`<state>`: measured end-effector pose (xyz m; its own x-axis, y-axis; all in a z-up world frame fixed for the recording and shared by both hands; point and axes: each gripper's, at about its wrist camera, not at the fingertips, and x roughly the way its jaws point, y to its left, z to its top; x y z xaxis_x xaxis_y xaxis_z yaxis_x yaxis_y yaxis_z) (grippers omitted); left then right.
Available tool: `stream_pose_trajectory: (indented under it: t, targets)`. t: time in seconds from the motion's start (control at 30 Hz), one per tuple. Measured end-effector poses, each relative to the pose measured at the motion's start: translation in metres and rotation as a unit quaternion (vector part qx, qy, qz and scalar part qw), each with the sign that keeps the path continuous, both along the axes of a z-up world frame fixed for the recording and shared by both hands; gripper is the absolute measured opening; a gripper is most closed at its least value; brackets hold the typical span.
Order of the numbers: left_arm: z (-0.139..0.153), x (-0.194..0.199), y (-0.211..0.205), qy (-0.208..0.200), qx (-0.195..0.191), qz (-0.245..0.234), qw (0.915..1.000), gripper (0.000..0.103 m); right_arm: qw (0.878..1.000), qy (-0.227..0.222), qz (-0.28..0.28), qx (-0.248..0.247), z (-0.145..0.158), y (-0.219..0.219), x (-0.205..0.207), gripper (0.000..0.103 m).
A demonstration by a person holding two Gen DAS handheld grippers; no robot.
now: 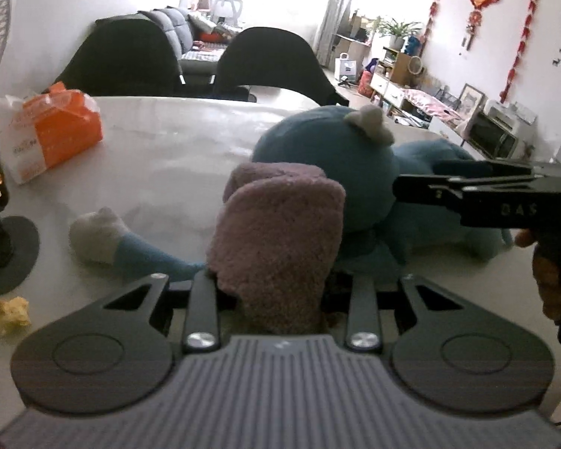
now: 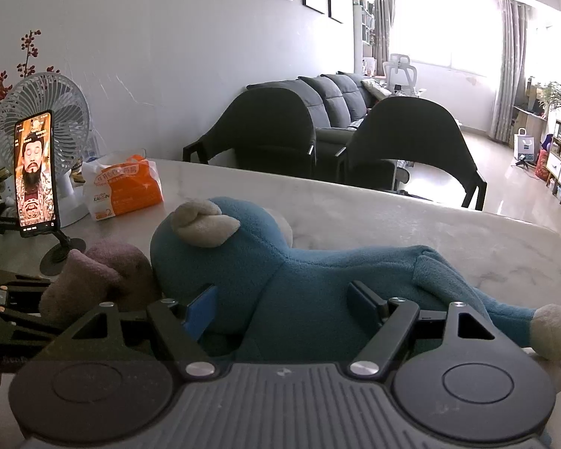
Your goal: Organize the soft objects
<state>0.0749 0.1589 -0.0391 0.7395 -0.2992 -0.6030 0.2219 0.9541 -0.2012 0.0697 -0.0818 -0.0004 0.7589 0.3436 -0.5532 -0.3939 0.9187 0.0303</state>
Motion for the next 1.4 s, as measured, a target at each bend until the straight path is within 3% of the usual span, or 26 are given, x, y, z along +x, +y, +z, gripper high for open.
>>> stream_pose_trajectory:
  t: [0.4, 0.5, 0.73, 0.87, 1.23, 1.4]
  targets:
    - [0.003, -0.007, 0.032, 0.008, 0.064, 0.101, 0.9928, 0.031, 1.000, 0.001, 0.001, 0.003, -0.001, 0.000, 0.001, 0.081]
    - [0.009, -0.011, 0.031, 0.001, 0.058, 0.097, 0.9936, 0.031, 1.000, 0.001, 0.001, 0.002, -0.001, 0.000, 0.001, 0.081]
    - [0.017, -0.010, -0.004, -0.019, 0.002, 0.009, 0.9998, 0.031, 1.000, 0.000, 0.002, 0.001, -0.001, 0.000, 0.000, 0.082]
    - [0.010, -0.004, -0.020, -0.023, 0.028, -0.009, 0.9993, 0.032, 1.000, 0.000, 0.002, 0.000, -0.001, 0.001, 0.000, 0.082]
    - [0.000, 0.001, 0.021, 0.002, 0.039, 0.054, 0.9978, 0.032, 1.000, 0.000, 0.003, -0.003, -0.001, 0.001, -0.001, 0.083]
    - [0.002, -0.003, 0.029, 0.003, 0.081, 0.093, 0.9924, 0.032, 1.000, 0.000, 0.003, -0.004, -0.001, 0.002, -0.001, 0.083]
